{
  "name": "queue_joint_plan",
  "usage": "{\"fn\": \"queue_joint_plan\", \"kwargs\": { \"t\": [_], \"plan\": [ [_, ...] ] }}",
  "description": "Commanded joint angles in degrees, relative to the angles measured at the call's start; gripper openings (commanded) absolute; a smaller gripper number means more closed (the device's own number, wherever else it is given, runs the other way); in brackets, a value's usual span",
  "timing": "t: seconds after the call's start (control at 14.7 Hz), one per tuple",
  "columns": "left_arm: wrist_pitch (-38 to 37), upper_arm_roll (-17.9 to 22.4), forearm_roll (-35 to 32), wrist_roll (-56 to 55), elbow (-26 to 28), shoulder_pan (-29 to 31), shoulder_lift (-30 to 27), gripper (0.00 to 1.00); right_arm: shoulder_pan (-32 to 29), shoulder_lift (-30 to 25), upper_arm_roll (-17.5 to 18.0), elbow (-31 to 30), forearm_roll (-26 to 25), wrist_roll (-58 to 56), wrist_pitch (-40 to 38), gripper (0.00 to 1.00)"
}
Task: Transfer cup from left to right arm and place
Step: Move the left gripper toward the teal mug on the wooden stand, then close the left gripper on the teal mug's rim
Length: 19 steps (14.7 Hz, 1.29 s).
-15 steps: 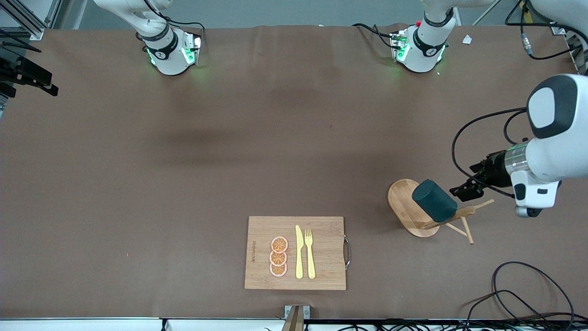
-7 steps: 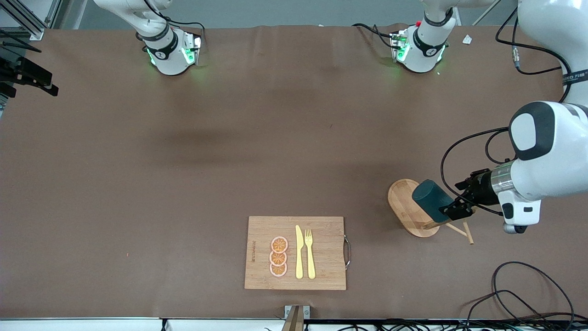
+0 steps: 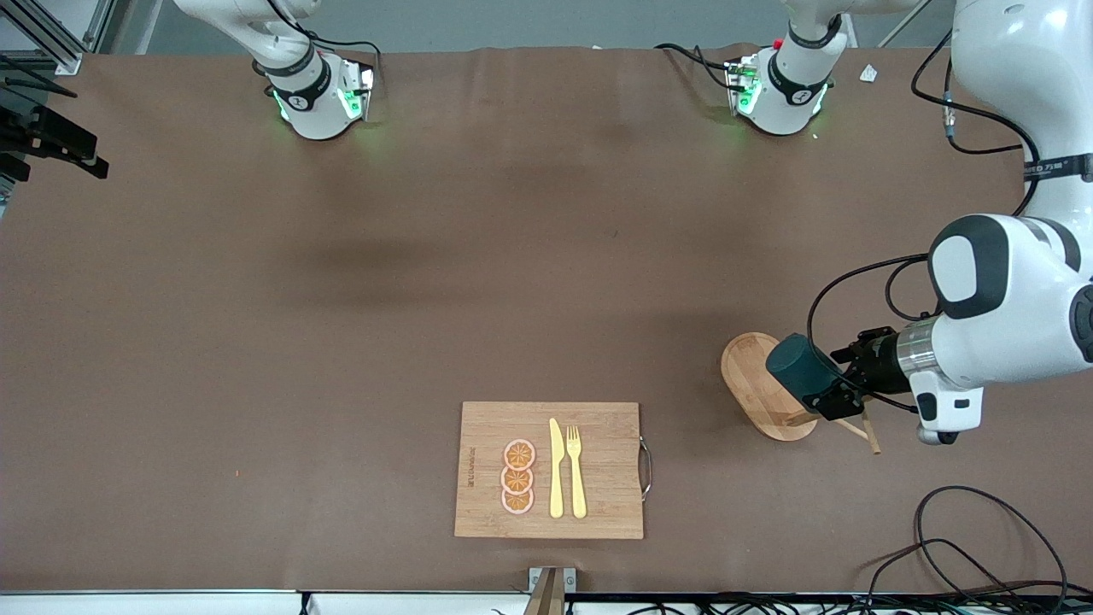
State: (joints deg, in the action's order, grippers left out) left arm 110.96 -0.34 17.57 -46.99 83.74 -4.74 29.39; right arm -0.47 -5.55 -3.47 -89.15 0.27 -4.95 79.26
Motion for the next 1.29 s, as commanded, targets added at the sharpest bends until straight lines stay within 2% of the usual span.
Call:
{"fn": "queue_joint_plan", "kwargs": {
  "t": [0.0,0.2,0.27,0.54,0.88,1.09,1.22],
  "plan": [
    [0.75,-0.01,0.89,-0.64,-1.30,-0.19,0.93,1.00,-0.06,-0.51,-0.04,-0.50,0.17,-0.49,-0.07,1.00],
    [0.75,-0.01,2.38,-0.64,-1.30,-0.19,0.93,0.98,0.03,-0.51,-0.04,-0.50,0.17,-0.49,-0.07,1.00],
    [0.75,-0.01,2.38,-0.64,-1.30,-0.19,0.93,0.94,0.03,-0.51,-0.13,-0.50,0.17,-0.49,-0.07,1.00],
    [0.75,-0.10,2.47,-0.56,-1.21,-0.27,0.84,0.65,0.03,-0.51,-0.04,-0.58,0.17,-0.49,-0.07,1.00],
    [-0.39,-0.27,3.26,-3.00,-1.12,-0.01,-0.38,0.65,0.03,-0.51,-0.04,-0.58,0.17,-0.49,-0.07,1.00],
    [-3.81,-0.45,3.35,-5.73,-1.12,-0.45,-2.14,0.65,0.03,-0.60,-0.04,-0.58,0.17,-0.49,-0.16,1.00],
    [-5.48,-2.37,3.35,-8.80,-1.12,-0.19,-2.85,0.65,0.03,-0.51,-0.04,-0.58,0.17,-0.49,-0.16,1.00]
  ]
}}
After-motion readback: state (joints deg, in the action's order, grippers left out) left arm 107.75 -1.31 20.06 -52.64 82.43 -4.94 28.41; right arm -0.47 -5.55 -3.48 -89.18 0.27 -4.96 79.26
